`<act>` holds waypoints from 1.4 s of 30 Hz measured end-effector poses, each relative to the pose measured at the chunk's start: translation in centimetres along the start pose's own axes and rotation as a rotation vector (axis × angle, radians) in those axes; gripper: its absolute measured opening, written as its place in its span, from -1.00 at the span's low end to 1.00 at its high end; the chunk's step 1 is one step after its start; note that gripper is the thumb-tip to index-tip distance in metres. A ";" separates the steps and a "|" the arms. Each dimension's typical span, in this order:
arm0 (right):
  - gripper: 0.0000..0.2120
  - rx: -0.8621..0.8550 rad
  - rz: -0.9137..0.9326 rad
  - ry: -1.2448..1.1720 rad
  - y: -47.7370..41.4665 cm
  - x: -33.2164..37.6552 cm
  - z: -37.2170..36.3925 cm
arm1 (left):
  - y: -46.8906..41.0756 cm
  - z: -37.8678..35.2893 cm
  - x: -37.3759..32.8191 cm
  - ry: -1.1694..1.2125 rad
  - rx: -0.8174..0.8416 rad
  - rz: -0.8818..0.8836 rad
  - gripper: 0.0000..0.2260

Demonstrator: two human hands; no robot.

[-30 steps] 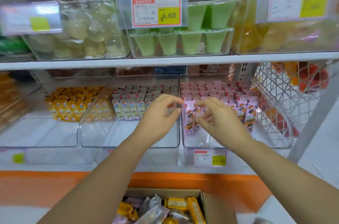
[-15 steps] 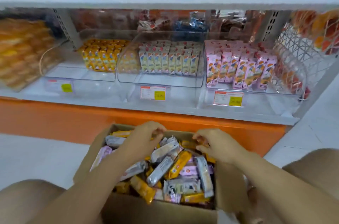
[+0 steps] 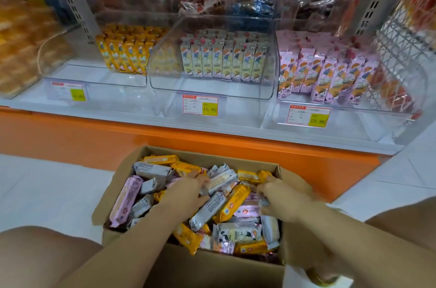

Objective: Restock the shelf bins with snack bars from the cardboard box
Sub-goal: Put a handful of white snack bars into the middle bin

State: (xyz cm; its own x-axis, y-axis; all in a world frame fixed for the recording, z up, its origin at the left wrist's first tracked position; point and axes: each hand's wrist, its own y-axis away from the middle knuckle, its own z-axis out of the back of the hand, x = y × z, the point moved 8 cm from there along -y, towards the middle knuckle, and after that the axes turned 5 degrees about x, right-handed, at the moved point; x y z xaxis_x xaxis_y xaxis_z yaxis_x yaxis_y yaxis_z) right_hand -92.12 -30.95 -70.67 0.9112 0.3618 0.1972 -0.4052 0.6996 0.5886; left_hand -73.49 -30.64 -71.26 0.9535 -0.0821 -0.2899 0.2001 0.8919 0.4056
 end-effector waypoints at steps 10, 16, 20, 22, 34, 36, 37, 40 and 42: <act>-0.56 -0.332 0.079 -0.401 4.4 -2.2 7.4 | -0.5 0.0 -0.7 0.266 -0.037 -0.014 -0.59; -0.71 -0.297 0.218 -0.649 4.7 -1.8 7.7 | 0.1 2.4 -0.1 0.434 -0.087 0.068 -0.72; -0.82 -0.390 0.279 -0.758 5.8 -1.9 9.1 | 1.2 5.3 0.5 0.734 -0.228 0.112 -0.87; -0.85 -0.473 0.295 -0.800 6.4 -2.0 9.9 | 1.8 5.9 0.2 0.996 -0.227 0.122 -0.83; -0.82 -0.727 0.441 -1.062 10.1 -1.2 13.3 | 5.9 8.1 -4.6 1.400 0.050 0.020 -0.62; -0.81 -0.685 0.453 -1.026 10.3 -0.8 13.1 | 6.5 9.2 -6.2 1.342 0.041 -0.035 -0.62; -0.78 -0.660 0.444 -0.980 10.3 -0.7 12.8 | 6.6 9.9 -7.1 1.321 0.038 -0.065 -0.63; -0.74 -0.580 0.476 -0.943 10.6 -0.1 12.5 | 6.7 12.2 -9.6 1.172 -0.033 -0.161 -0.81; -0.74 -0.559 0.510 -0.973 11.1 -0.1 13.0 | 6.7 14.4 -11.0 0.978 -0.147 -0.201 -0.81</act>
State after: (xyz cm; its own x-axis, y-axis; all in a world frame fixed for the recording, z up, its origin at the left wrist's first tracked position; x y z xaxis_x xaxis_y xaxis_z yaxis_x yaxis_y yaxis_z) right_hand -95.77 -31.22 -53.91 0.2185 0.2287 0.9487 -0.4891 0.8669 -0.0963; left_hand -79.39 -30.13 -52.87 0.2886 0.1052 -0.9516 0.2445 0.9529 0.1795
